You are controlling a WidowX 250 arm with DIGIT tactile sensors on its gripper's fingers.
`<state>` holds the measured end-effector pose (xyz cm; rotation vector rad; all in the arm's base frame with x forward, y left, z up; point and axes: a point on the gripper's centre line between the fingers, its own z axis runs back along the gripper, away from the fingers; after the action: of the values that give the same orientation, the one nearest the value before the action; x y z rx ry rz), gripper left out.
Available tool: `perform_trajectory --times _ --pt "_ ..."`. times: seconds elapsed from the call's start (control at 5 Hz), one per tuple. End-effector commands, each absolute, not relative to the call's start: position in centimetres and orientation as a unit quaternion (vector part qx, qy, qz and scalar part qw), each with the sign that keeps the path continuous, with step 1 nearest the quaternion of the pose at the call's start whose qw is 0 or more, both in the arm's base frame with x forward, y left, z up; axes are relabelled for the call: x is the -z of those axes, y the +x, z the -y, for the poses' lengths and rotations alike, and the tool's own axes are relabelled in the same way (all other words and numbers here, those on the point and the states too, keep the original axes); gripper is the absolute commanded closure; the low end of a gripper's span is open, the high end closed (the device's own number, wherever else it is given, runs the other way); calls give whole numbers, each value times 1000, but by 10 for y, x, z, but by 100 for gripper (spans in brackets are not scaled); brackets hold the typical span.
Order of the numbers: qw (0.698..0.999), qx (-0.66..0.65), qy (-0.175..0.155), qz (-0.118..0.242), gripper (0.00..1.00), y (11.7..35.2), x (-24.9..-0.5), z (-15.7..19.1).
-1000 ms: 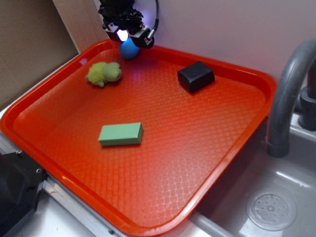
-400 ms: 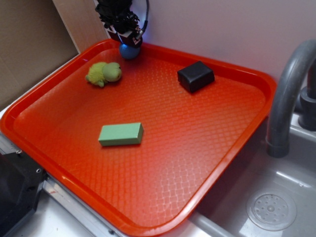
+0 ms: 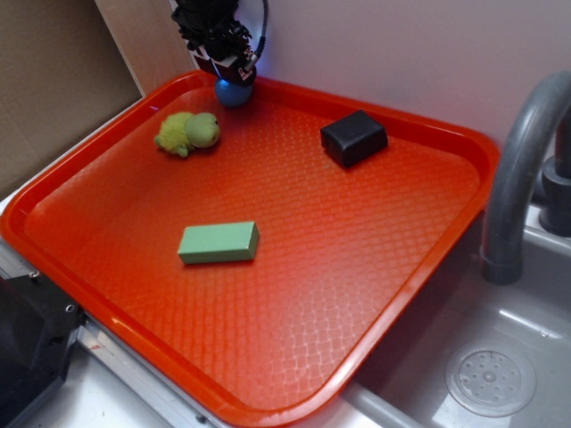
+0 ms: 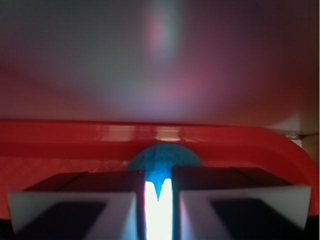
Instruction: Grab the blue ball.
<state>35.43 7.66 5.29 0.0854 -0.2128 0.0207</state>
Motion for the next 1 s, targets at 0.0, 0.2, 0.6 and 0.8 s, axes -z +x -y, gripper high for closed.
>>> perform_trajectory --times 0.0,0.2,0.6,0.8 --pt "989 -32 74 124 0 349 -112 -91" --pt "989 -59 67 118 0 344 -113 -108" --pt "982 -88 101 136 0 354 -101 -123" --pt "982 -74 102 139 0 368 -94 -111"
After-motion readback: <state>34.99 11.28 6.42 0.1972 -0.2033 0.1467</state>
